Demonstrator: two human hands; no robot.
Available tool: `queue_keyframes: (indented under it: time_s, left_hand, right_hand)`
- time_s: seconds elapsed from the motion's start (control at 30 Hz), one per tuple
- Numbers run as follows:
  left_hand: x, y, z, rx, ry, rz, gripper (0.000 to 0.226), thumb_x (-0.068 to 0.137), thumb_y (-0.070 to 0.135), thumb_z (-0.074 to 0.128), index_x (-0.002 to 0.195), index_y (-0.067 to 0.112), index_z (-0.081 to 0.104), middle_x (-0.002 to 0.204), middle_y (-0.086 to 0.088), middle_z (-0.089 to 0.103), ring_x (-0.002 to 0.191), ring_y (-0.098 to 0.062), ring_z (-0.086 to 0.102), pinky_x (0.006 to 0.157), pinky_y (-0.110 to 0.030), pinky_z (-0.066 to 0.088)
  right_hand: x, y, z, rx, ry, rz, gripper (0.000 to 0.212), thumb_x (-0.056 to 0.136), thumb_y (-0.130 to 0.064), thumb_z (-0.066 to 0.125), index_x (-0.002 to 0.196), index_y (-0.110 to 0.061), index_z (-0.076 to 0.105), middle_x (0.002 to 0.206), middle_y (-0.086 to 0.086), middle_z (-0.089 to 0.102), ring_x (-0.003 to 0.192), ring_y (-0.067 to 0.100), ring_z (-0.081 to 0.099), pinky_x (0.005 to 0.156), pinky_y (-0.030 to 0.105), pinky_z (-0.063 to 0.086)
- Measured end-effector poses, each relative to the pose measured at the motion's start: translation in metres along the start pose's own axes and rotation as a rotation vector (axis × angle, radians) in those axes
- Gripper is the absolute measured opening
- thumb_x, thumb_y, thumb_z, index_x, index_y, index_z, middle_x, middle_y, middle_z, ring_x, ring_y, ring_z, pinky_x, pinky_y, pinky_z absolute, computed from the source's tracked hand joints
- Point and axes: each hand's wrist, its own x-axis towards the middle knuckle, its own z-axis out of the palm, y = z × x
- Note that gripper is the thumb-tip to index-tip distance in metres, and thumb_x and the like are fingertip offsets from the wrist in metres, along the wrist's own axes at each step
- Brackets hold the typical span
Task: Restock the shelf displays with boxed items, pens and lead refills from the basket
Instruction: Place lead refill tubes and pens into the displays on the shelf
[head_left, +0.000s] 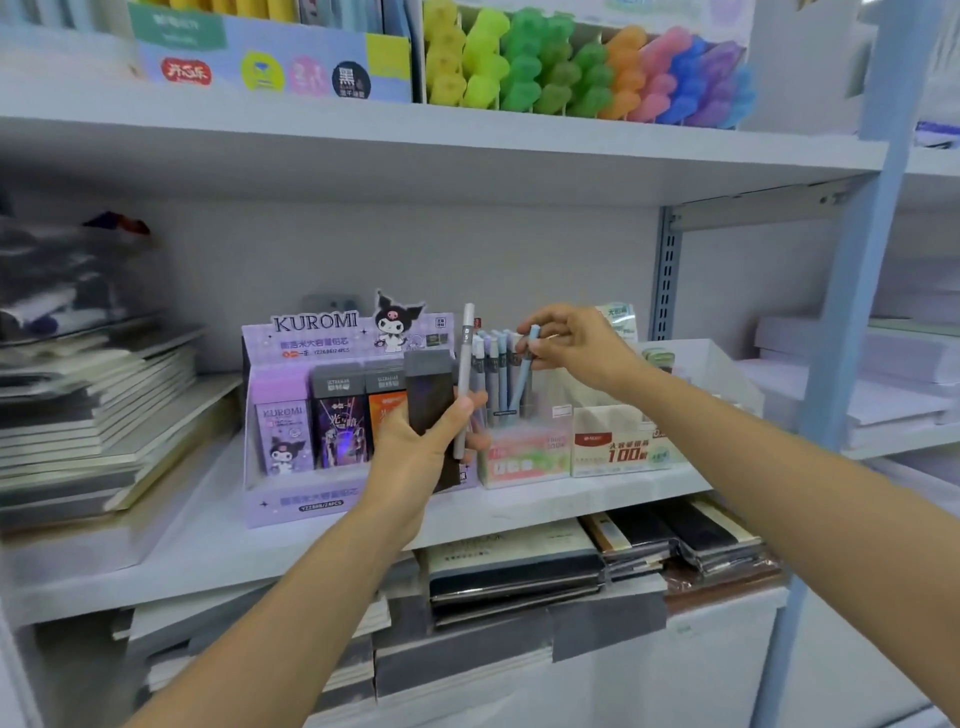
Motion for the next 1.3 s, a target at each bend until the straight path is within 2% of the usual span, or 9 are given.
queue_keyframes:
  time_s: [0.27,0.4,0.53,0.63,0.7,0.83,0.97,1.1,1.3]
  left_hand:
    - [0.005,-0.005,-0.002,0.052,-0.033,0.039,0.025,0.092,0.028,0.063,0.111,0.013,0.067,0.103,0.010,0.074,0.071,-0.011,0.069,0.063,-0.020,0.054]
    - [0.003,-0.003,-0.003,0.055,-0.033,0.029,0.026,0.091,0.028,0.063,0.113,0.013,0.066,0.103,0.010,0.074,0.070,-0.009,0.069,0.062,-0.018,0.053]
    - [0.001,0.000,-0.002,0.061,-0.032,0.025,0.019,0.092,0.026,0.063,0.108,0.018,0.069,0.100,0.008,0.075,0.072,-0.011,0.069,0.067,-0.025,0.056]
    - [-0.001,0.002,-0.001,0.054,-0.029,0.021,0.010,0.090,0.025,0.065,0.098,0.021,0.071,0.095,-0.001,0.076,0.072,-0.015,0.067,0.068,-0.027,0.058]
    - [-0.002,0.003,0.001,0.051,-0.030,0.014,0.009,0.089,0.024,0.067,0.095,0.019,0.071,0.092,-0.005,0.075,0.072,-0.018,0.065,0.066,-0.027,0.057]
    - [-0.006,0.006,0.008,0.038,-0.027,0.014,0.012,0.089,0.021,0.067,0.096,0.011,0.069,0.086,-0.008,0.074,0.068,-0.020,0.061,0.058,-0.023,0.055]
    - [-0.007,0.011,0.009,0.005,-0.031,-0.026,0.017,0.095,0.025,0.059,0.103,0.015,0.070,0.087,-0.004,0.075,0.063,-0.015,0.065,0.057,-0.024,0.054]
    - [-0.007,0.015,0.008,-0.053,-0.045,-0.037,0.019,0.099,0.016,0.052,0.109,0.007,0.066,0.082,-0.005,0.075,0.063,-0.017,0.069,0.055,-0.023,0.054]
    - [-0.010,0.016,0.005,-0.011,-0.076,0.012,0.023,0.098,0.016,0.053,0.117,0.003,0.056,0.090,-0.003,0.076,0.072,-0.018,0.073,0.057,-0.020,0.055]
  right_hand:
    - [0.015,0.003,0.000,-0.023,0.004,-0.034,0.019,0.094,-0.004,0.058,0.112,0.000,0.061,0.100,0.021,0.068,0.089,0.024,0.070,0.080,0.031,0.060]
    - [0.018,0.005,0.011,-0.247,0.070,-0.086,0.020,0.091,-0.009,0.064,0.110,-0.005,0.070,0.100,0.011,0.071,0.078,0.010,0.065,0.067,0.016,0.055]
    - [0.014,0.000,0.020,-0.433,0.117,-0.148,0.025,0.092,-0.017,0.064,0.116,-0.012,0.069,0.104,0.003,0.067,0.092,0.014,0.060,0.085,0.027,0.052]
    - [0.004,-0.015,0.018,-0.090,0.131,-0.167,0.030,0.096,-0.024,0.058,0.123,-0.014,0.063,0.102,-0.001,0.067,0.090,0.013,0.064,0.081,0.027,0.054]
    - [-0.003,-0.024,0.015,0.224,0.003,-0.129,0.028,0.096,-0.022,0.057,0.122,-0.012,0.062,0.098,0.002,0.070,0.083,0.013,0.067,0.075,0.024,0.056]
    - [-0.014,-0.032,0.015,0.278,-0.121,-0.122,0.020,0.092,-0.011,0.062,0.111,-0.009,0.068,0.089,0.006,0.072,0.077,0.015,0.068,0.071,0.021,0.056]
    - [-0.011,-0.037,-0.008,0.381,0.057,-0.101,0.020,0.093,-0.003,0.057,0.112,-0.002,0.063,0.092,0.013,0.069,0.075,0.016,0.066,0.073,0.022,0.057]
    - [-0.005,-0.030,-0.032,0.218,0.285,-0.132,0.024,0.095,-0.003,0.056,0.117,0.003,0.062,0.093,0.015,0.069,0.077,0.016,0.066,0.076,0.022,0.057]
    - [-0.002,-0.009,-0.018,-0.083,0.250,-0.130,0.022,0.093,-0.006,0.060,0.114,-0.002,0.065,0.096,0.015,0.070,0.084,0.020,0.070,0.080,0.027,0.058]
